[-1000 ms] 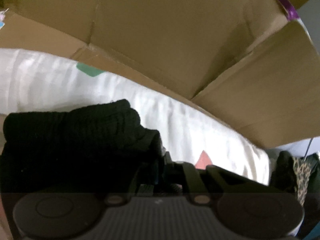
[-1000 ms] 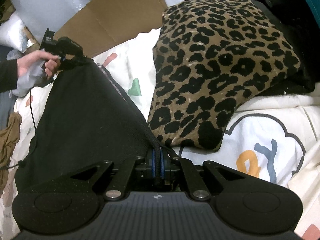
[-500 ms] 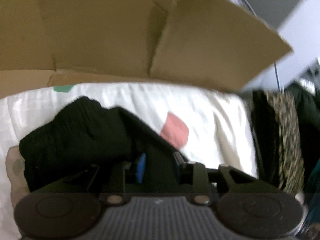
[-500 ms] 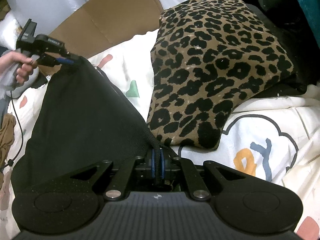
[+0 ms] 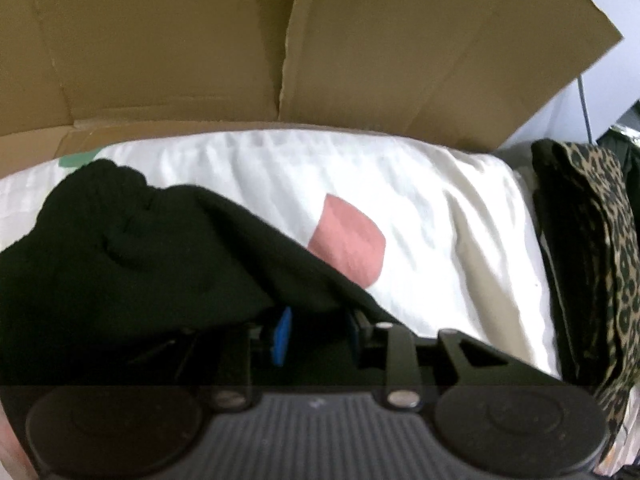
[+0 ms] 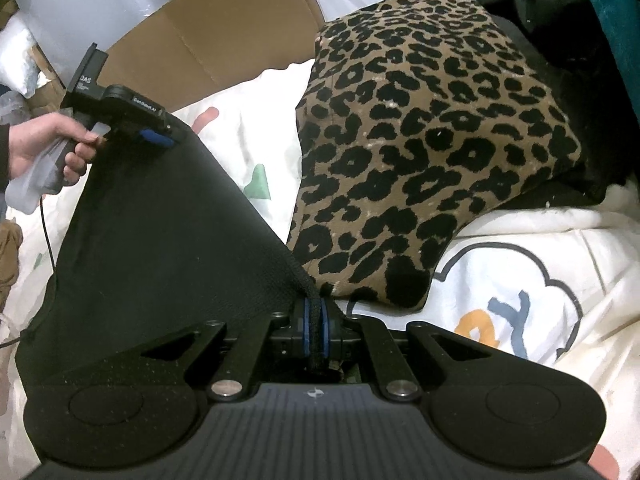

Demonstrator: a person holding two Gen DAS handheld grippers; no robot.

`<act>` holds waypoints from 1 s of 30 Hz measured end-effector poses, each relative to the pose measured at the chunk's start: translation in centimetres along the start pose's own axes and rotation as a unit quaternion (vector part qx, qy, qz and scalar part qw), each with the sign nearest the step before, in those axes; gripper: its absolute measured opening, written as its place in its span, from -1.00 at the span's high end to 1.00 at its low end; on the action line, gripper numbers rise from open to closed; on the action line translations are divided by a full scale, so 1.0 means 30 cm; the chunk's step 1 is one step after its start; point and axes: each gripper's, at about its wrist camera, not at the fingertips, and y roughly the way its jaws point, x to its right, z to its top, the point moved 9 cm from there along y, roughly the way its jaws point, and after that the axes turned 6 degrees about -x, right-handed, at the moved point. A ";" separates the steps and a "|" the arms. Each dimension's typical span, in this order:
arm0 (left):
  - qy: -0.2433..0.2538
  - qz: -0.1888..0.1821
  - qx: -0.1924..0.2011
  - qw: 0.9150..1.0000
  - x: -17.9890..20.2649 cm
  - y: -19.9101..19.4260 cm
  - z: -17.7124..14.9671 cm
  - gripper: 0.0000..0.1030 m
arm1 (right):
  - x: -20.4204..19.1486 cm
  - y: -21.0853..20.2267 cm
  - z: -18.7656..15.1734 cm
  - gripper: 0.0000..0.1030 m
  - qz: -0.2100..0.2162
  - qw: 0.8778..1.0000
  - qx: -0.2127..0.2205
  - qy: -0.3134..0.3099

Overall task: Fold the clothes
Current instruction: 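Open both grippers and release the folded black shorts on the duvet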

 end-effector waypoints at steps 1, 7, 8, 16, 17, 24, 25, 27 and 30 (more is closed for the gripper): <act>0.000 -0.001 -0.004 1.000 0.001 -0.004 0.002 0.39 | 0.000 -0.002 0.001 0.91 -0.002 1.000 0.000 -0.001; 0.013 -0.004 -0.007 1.000 -0.012 -0.099 -0.033 0.26 | -0.001 -0.028 -0.016 0.86 -0.009 1.000 -0.012 0.001; 0.016 -0.003 -0.006 1.000 -0.022 -0.124 -0.049 0.24 | -0.001 -0.036 -0.019 0.85 -0.011 1.000 -0.012 0.002; 0.030 0.004 0.004 1.000 -0.125 -0.317 -0.191 0.18 | -0.009 -0.107 -0.005 0.77 -0.033 0.999 0.010 -0.010; 0.028 0.005 0.006 1.000 -0.147 -0.341 -0.211 0.18 | -0.016 -0.114 0.004 0.77 -0.034 0.999 0.015 -0.015; 0.017 0.033 0.024 0.999 -0.289 -0.457 -0.309 0.18 | -0.122 -0.105 0.048 0.77 -0.012 0.998 0.027 -0.050; 0.014 0.039 0.028 0.999 -0.308 -0.466 -0.320 0.18 | -0.150 -0.091 0.048 0.77 -0.002 0.998 0.025 -0.056; 0.009 0.068 0.034 0.997 -0.376 -0.508 -0.360 0.17 | -0.214 -0.049 0.042 0.77 0.006 0.997 0.014 -0.078; -0.028 0.065 0.039 0.997 -0.456 -0.546 -0.398 0.17 | -0.301 0.007 0.038 0.75 0.020 0.995 0.003 -0.101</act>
